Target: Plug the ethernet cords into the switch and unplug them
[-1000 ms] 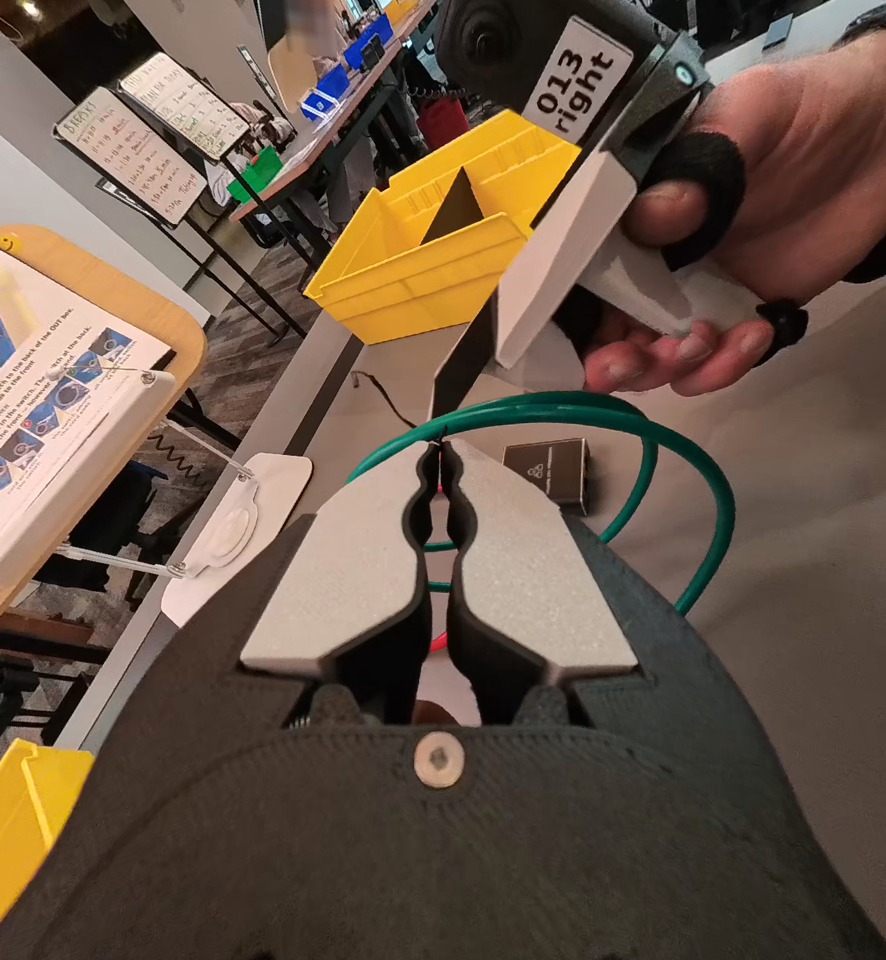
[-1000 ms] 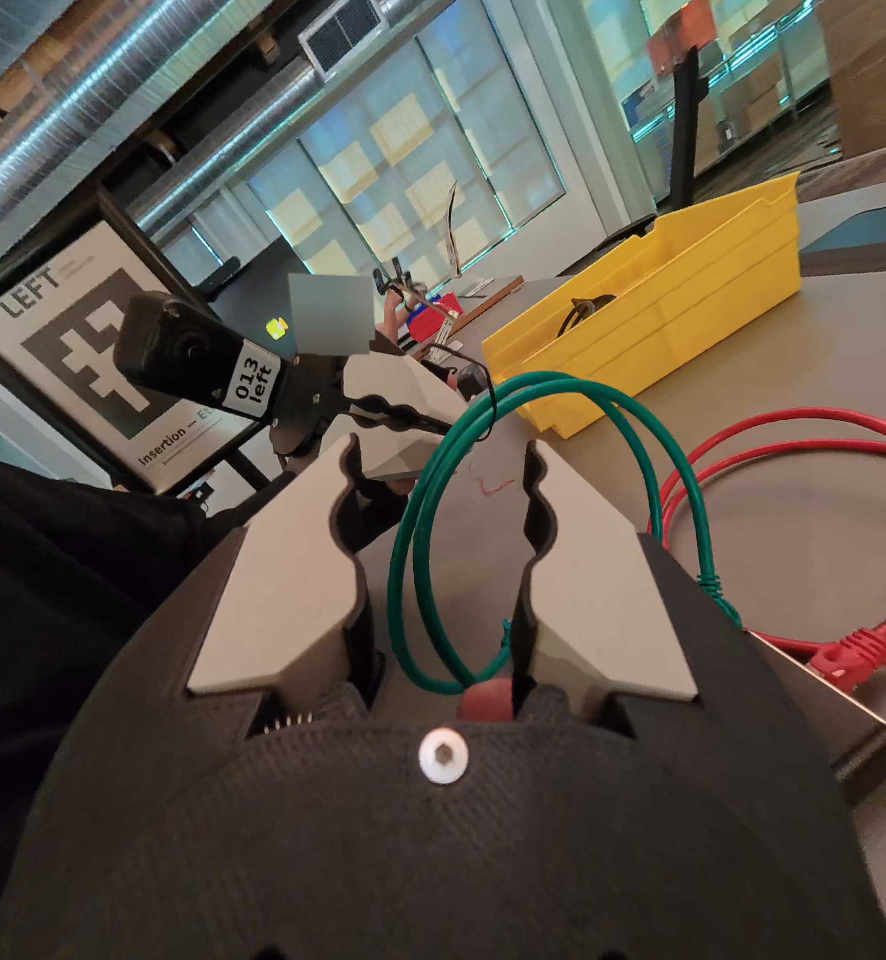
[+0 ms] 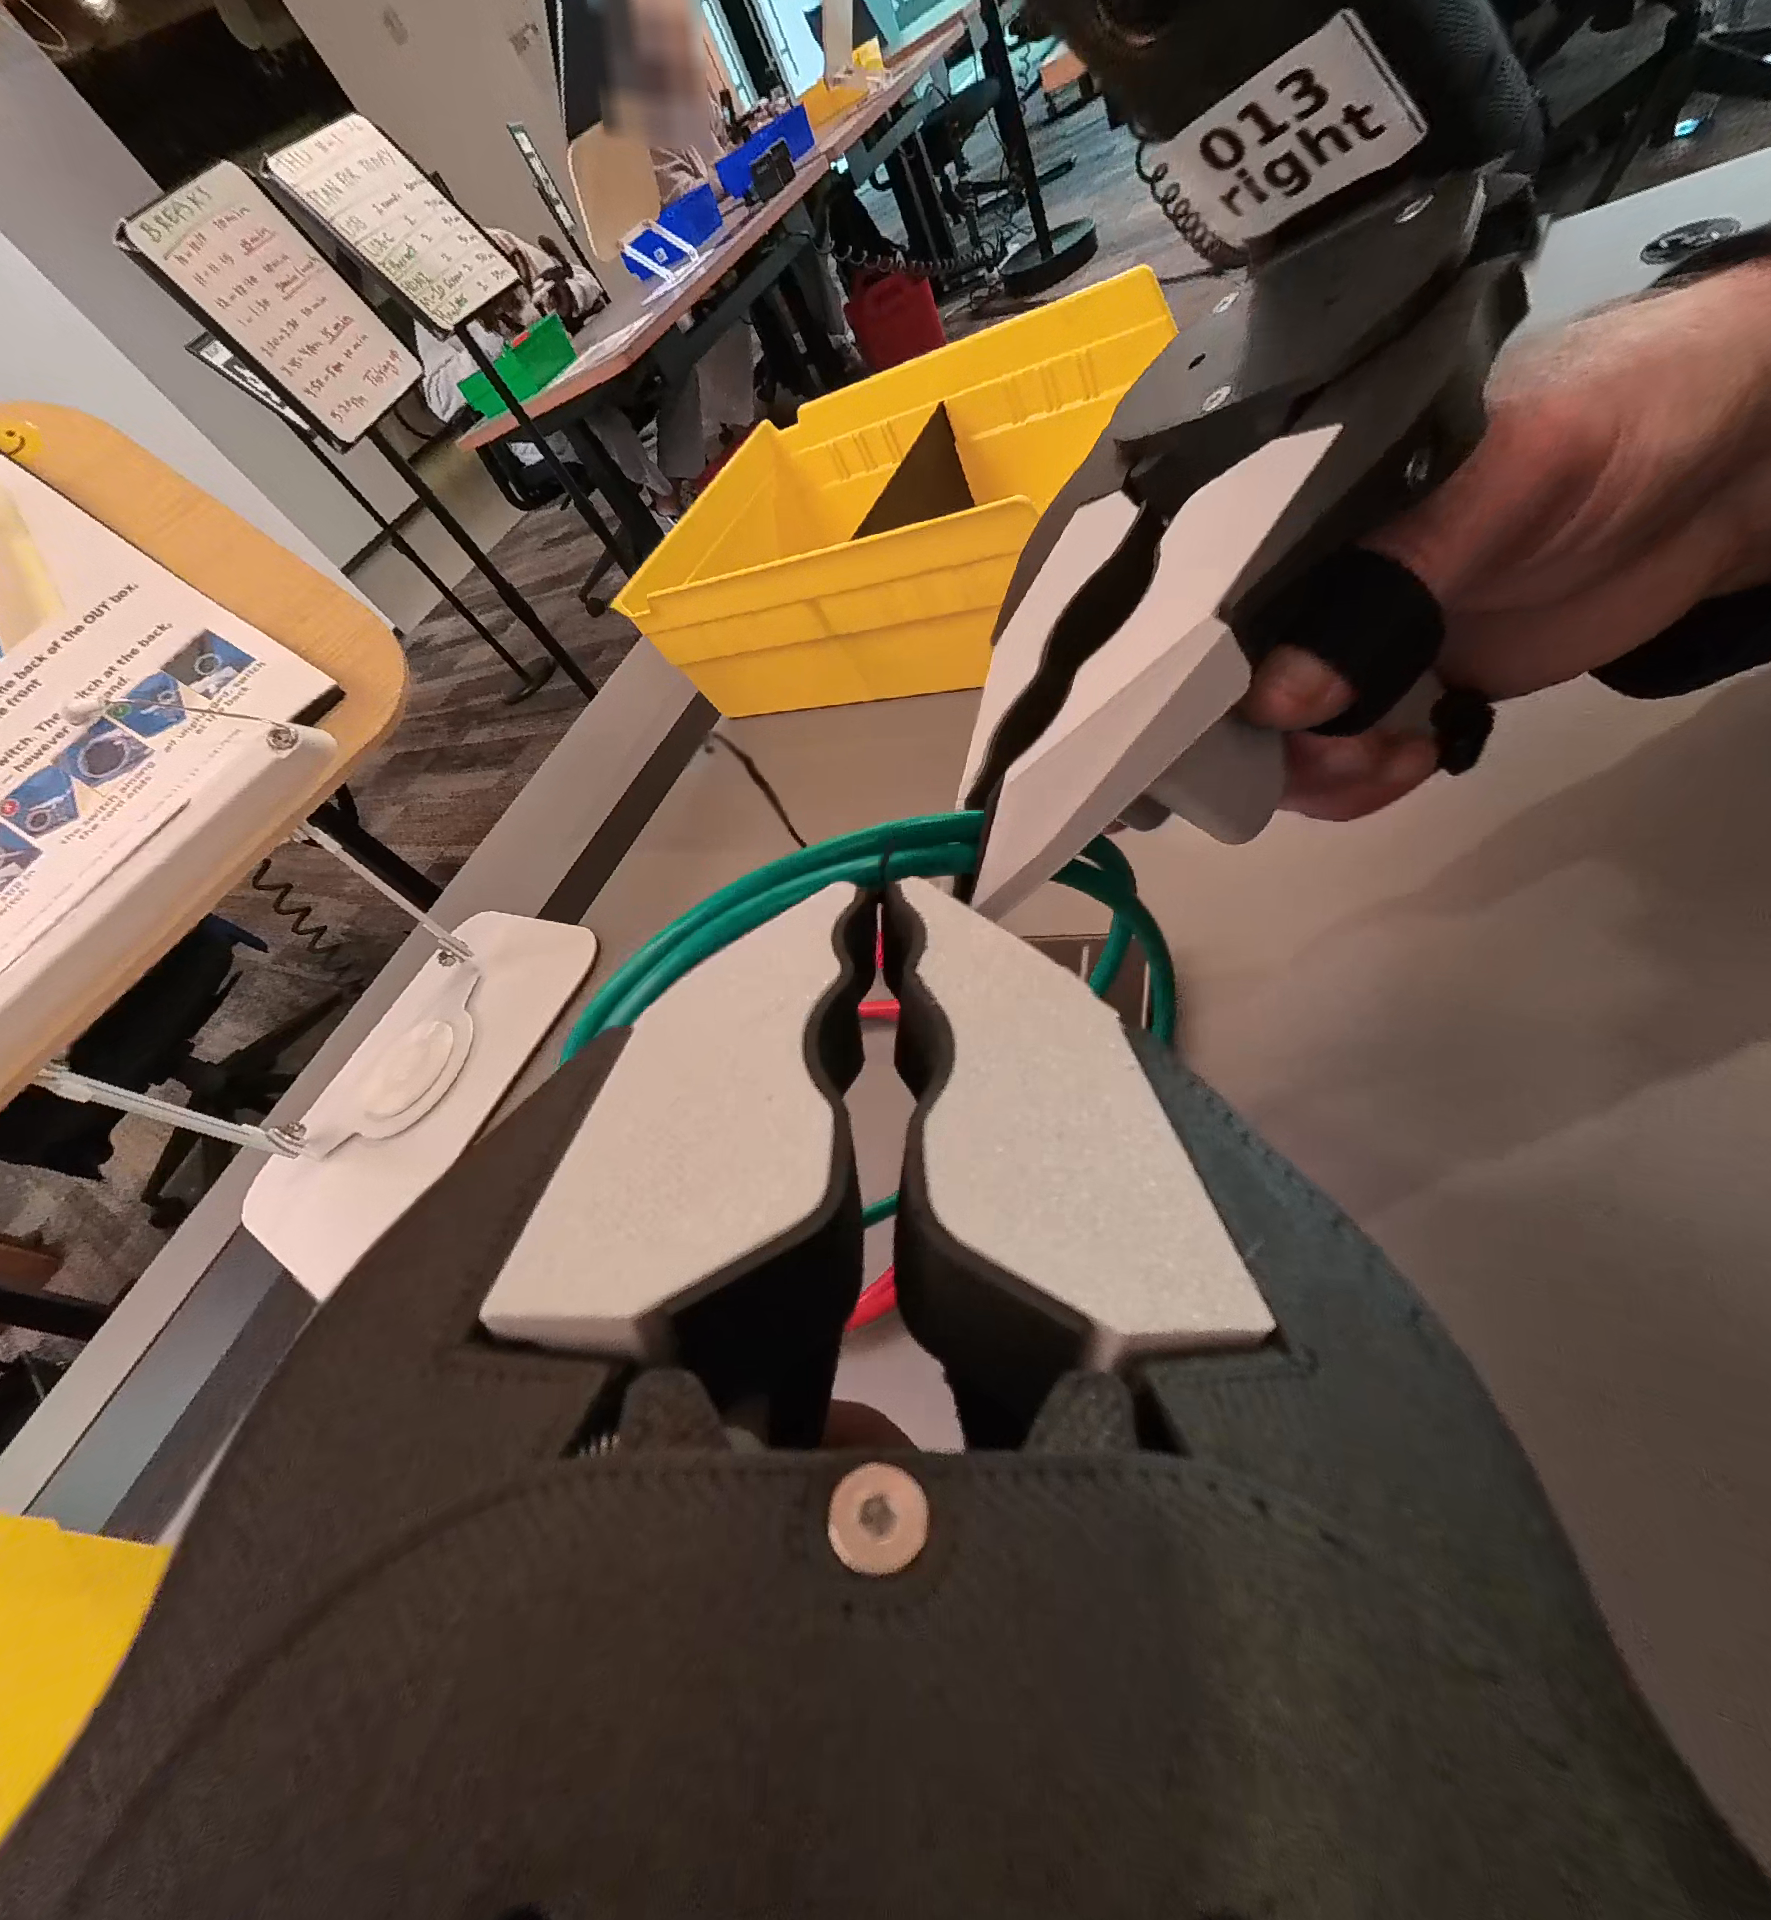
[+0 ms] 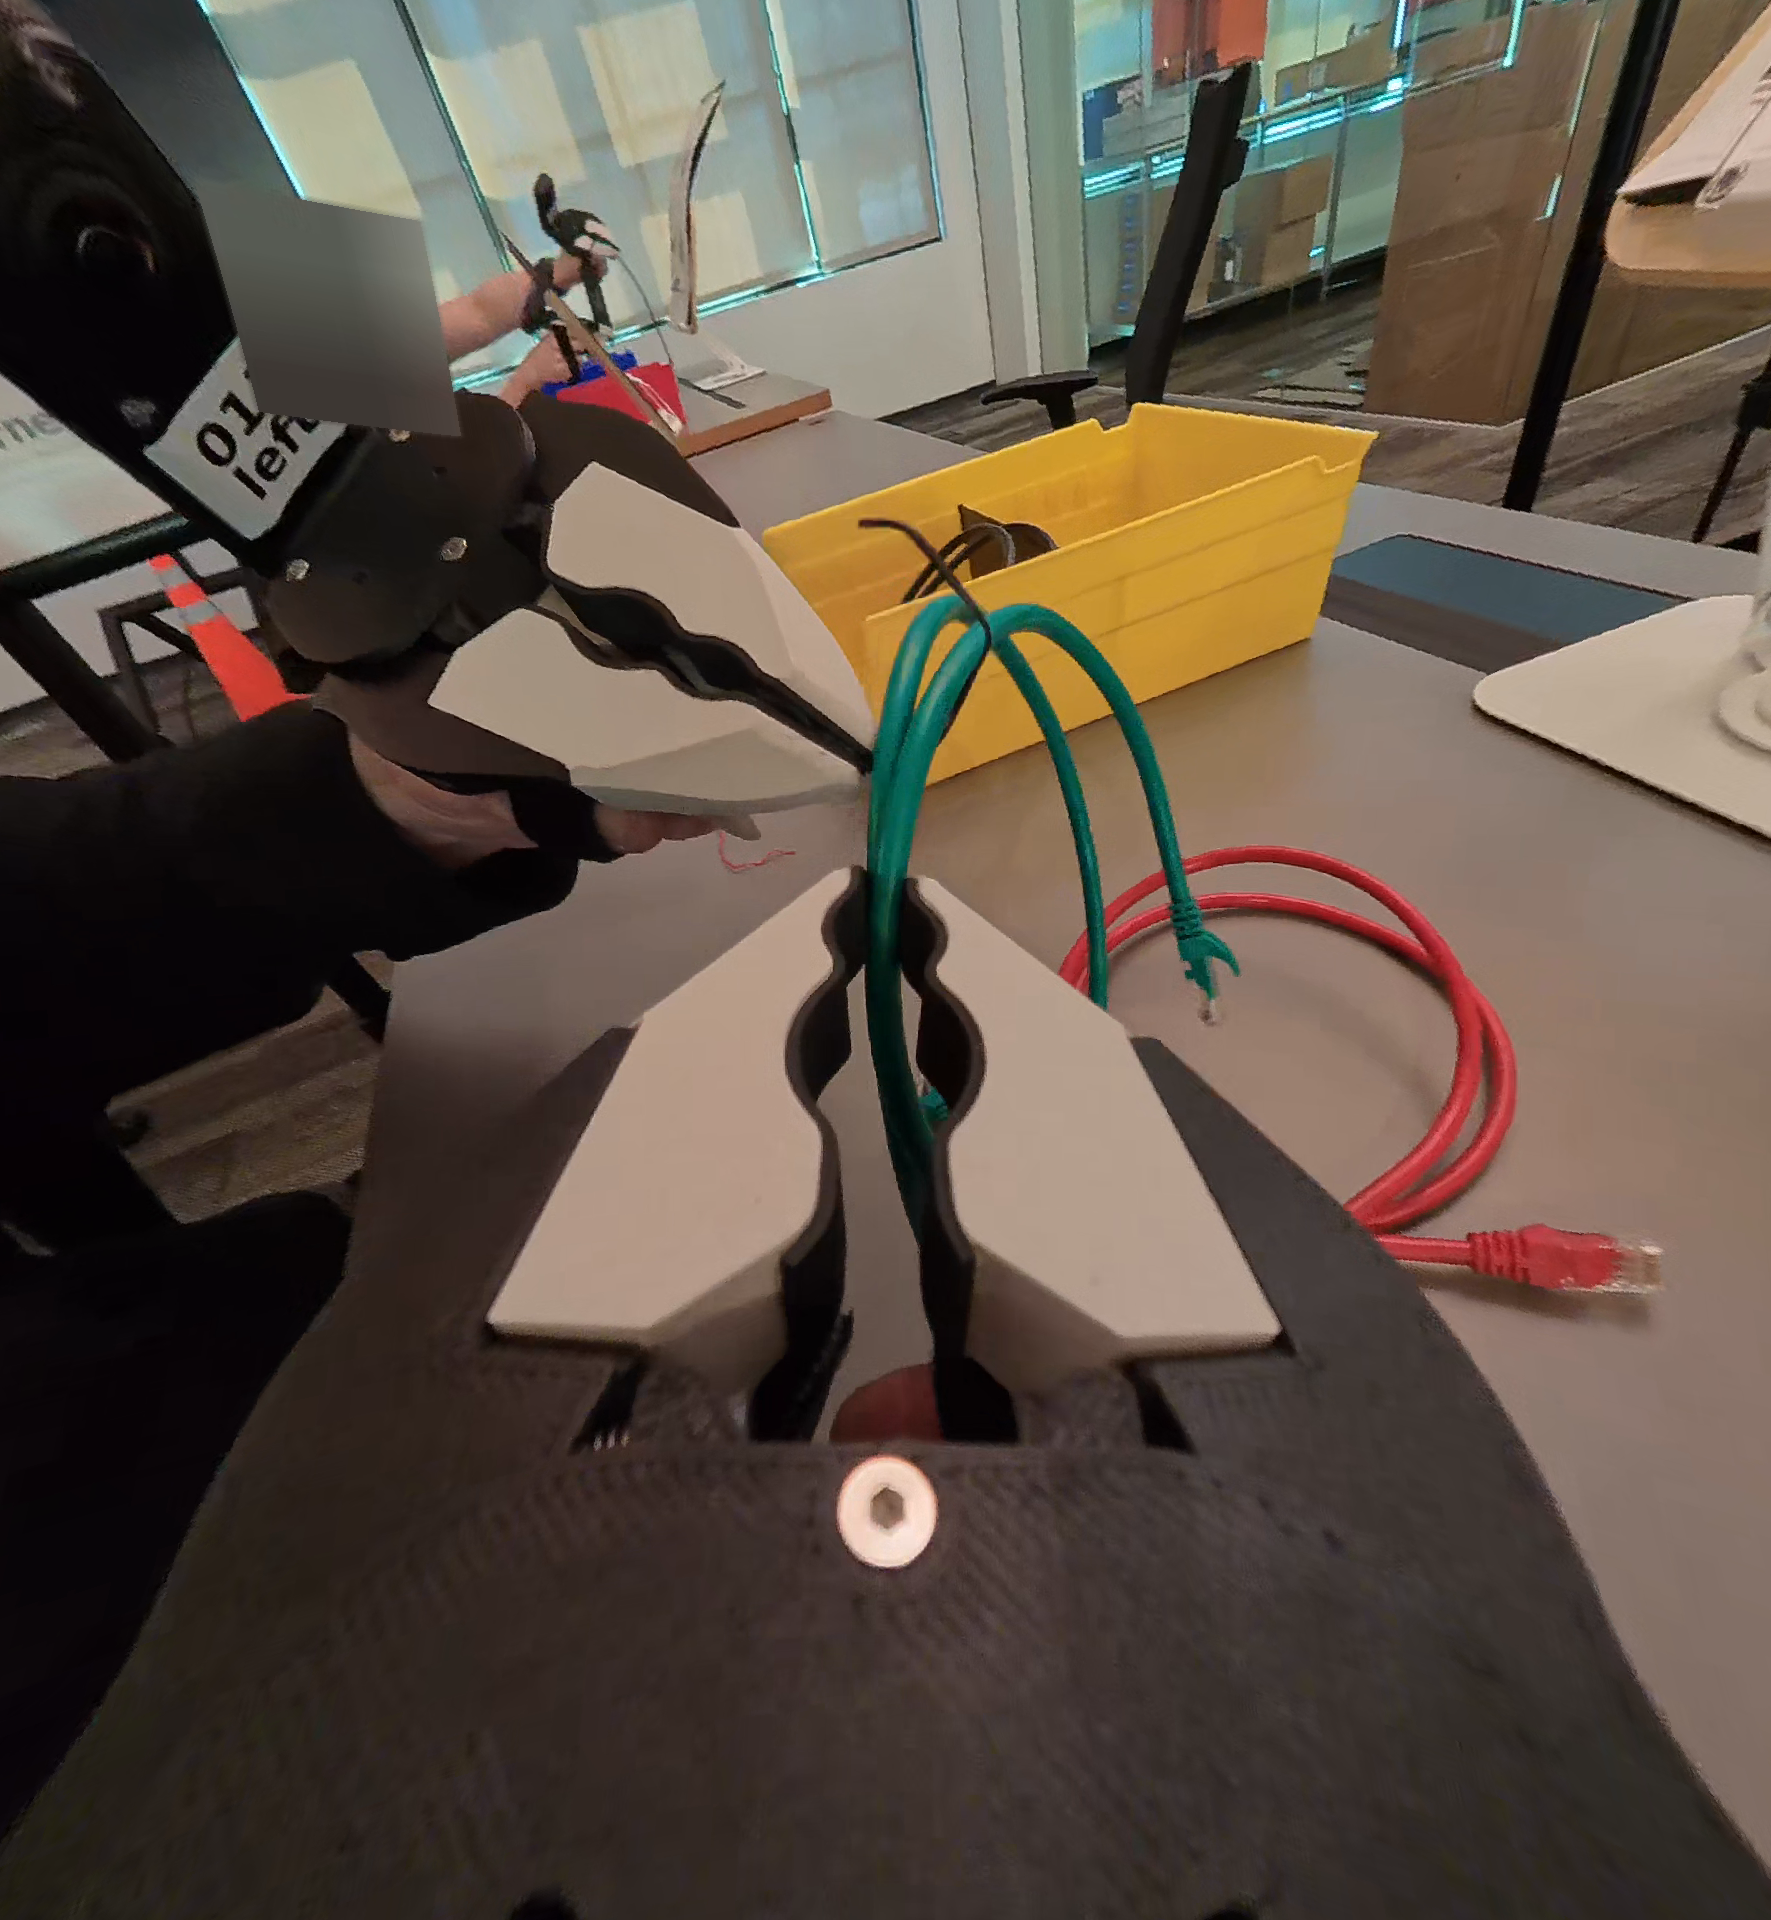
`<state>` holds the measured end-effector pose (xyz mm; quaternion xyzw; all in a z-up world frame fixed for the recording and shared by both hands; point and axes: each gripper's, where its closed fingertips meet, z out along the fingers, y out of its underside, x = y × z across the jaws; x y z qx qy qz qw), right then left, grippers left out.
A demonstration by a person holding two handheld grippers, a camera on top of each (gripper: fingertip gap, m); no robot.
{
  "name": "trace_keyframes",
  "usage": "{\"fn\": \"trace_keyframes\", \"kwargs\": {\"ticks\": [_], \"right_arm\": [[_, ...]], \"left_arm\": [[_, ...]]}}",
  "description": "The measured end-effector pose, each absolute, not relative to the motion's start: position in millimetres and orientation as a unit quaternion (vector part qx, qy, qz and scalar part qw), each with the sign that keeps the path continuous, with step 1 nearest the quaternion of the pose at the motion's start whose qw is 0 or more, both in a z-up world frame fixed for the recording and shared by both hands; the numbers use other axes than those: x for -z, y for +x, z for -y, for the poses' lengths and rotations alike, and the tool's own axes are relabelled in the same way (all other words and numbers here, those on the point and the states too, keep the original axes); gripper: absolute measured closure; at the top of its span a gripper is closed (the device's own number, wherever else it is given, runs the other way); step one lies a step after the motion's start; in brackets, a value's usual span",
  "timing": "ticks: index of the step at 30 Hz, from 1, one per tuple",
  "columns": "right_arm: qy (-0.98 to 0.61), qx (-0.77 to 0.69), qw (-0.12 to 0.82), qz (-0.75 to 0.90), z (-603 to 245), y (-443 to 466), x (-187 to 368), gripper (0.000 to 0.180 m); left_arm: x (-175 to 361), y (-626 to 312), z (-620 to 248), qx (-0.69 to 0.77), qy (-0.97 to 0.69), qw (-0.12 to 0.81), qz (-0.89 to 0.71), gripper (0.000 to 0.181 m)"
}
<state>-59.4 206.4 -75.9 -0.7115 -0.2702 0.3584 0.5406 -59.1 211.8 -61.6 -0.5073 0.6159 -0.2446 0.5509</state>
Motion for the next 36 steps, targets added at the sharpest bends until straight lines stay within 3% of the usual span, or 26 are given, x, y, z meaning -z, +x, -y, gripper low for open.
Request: {"fn": "trace_keyframes", "kwargs": {"ticks": [2,7,10,26,36], "right_arm": [[-0.708,-0.343,0.553,0.273,-207,-58,73,0.173],[-0.682,-0.252,0.603,0.329,-211,-55,54,0.128],[-0.663,-0.195,0.617,0.377,-213,-60,49,0.118],[-0.6,-0.105,0.577,0.544,-217,-73,61,0.131],[-0.594,-0.168,0.55,0.563,-217,-70,61,0.126]], "left_arm": [[61,-59,-212,0.246,-0.508,0.551,-0.615,0.18],[62,-59,-211,0.243,-0.508,0.546,-0.621,0.18],[61,-58,-209,0.245,-0.507,0.542,-0.624,0.18],[61,-59,-203,0.255,-0.505,0.519,-0.641,0.179],[60,-60,-198,0.269,-0.498,0.51,-0.648,0.179]]}}
